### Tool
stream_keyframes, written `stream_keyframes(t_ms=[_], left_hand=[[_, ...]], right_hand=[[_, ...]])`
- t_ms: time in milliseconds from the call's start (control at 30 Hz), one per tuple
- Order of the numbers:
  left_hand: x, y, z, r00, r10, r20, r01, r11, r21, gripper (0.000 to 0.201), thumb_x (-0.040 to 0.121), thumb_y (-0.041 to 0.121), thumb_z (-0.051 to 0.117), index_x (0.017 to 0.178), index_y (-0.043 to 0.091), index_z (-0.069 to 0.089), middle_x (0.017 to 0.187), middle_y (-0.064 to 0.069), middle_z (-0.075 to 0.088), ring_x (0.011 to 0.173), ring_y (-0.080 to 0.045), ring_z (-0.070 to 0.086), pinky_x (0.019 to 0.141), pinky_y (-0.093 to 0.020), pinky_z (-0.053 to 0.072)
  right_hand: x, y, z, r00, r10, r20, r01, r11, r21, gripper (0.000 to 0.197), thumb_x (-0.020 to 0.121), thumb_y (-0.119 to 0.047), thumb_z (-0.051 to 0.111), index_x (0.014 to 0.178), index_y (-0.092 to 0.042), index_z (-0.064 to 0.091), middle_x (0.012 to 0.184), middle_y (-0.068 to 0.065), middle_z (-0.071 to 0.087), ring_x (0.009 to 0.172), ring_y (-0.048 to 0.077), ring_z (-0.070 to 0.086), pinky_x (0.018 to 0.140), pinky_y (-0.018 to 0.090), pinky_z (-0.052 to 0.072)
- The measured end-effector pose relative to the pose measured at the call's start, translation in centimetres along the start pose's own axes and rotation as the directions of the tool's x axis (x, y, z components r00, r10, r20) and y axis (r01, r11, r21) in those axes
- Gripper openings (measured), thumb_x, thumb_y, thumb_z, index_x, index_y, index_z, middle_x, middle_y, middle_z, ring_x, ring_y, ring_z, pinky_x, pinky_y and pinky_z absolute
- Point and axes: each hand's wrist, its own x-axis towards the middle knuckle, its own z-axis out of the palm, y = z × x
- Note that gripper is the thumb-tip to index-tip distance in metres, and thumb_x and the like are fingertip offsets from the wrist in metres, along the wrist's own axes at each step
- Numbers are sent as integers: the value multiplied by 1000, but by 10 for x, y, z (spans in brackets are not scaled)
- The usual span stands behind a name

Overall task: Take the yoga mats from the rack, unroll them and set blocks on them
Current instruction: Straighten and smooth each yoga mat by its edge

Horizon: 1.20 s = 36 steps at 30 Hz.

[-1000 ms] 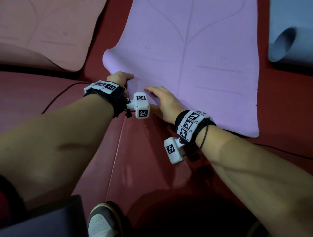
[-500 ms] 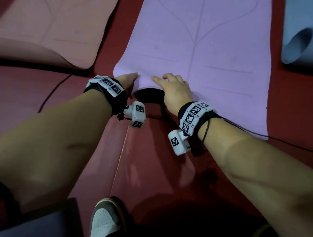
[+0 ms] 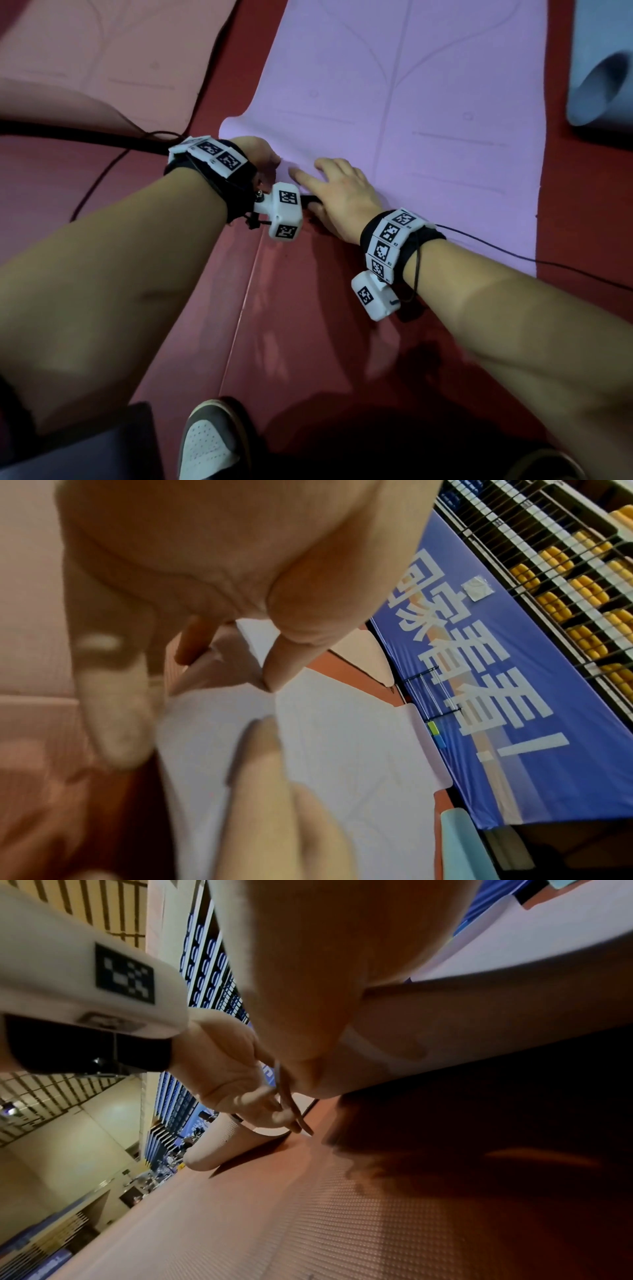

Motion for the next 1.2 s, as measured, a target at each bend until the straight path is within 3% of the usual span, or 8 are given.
stream_keyframes(t_ms=[100,233,300,433,633,933,1133,1200], left_hand=[[-4,7,0,999,-41,-20,38,988,-150,23,94,19,58,107,-1,56,90,-15,63,76,-27,63,88,-43,51],[2,14,5,988,-64,-144,5,925,-379,61,78,18,74,124,-4,41,98,-25,64,77,-38,70,72,-60,55],[-2,17,12,983,-30,-179,-51,901,-430,58,80,19,74,122,-2,40,97,-22,62,77,-35,69,69,-52,56],[-5,25,30,998,-8,-55,-19,877,-480,66,93,30,63,144,-1,33,133,-21,53,114,-37,59,100,-48,47],[0,27,35,994,100,-36,-105,883,-458,53,94,20,56,143,4,45,150,-16,44,136,-32,46,109,-44,43],[21,30,50,995,-29,95,79,810,-581,40,93,28,67,120,0,59,116,-13,67,105,-33,64,95,-51,49],[27,44,53,989,-44,141,117,811,-574,54,98,24,58,143,0,40,150,-18,42,133,-39,43,108,-57,36],[32,44,55,995,-28,95,75,838,-540,53,97,20,57,145,3,40,151,-18,42,133,-38,45,101,-48,45]], right_hand=[[-1,3,0,997,7,73,-12,998,68,51,99,-43,45,149,-32,37,155,12,31,141,32,27,112,46,27],[-3,12,1,994,2,106,-35,948,315,61,95,-51,22,150,-30,35,158,1,31,142,26,30,113,50,28],[-2,17,-1,991,62,121,-107,905,412,64,94,-51,31,153,-28,28,158,-3,31,143,24,29,114,48,27],[8,22,-18,958,199,207,-266,887,379,85,87,-32,62,157,-28,14,158,2,28,144,28,27,116,47,28],[3,36,-30,879,406,250,-470,827,310,94,80,-46,67,155,-29,14,154,6,34,139,34,33,109,51,34],[12,40,-22,914,369,168,-395,905,160,67,86,-51,57,143,-25,33,132,5,51,120,32,50,88,43,39],[18,58,-21,928,371,48,-374,923,94,35,92,-40,51,119,-18,48,111,8,62,98,34,57,71,37,32],[20,63,-21,935,356,13,-355,931,86,29,92,-37,49,112,-16,49,104,11,64,92,36,58,69,37,33]])
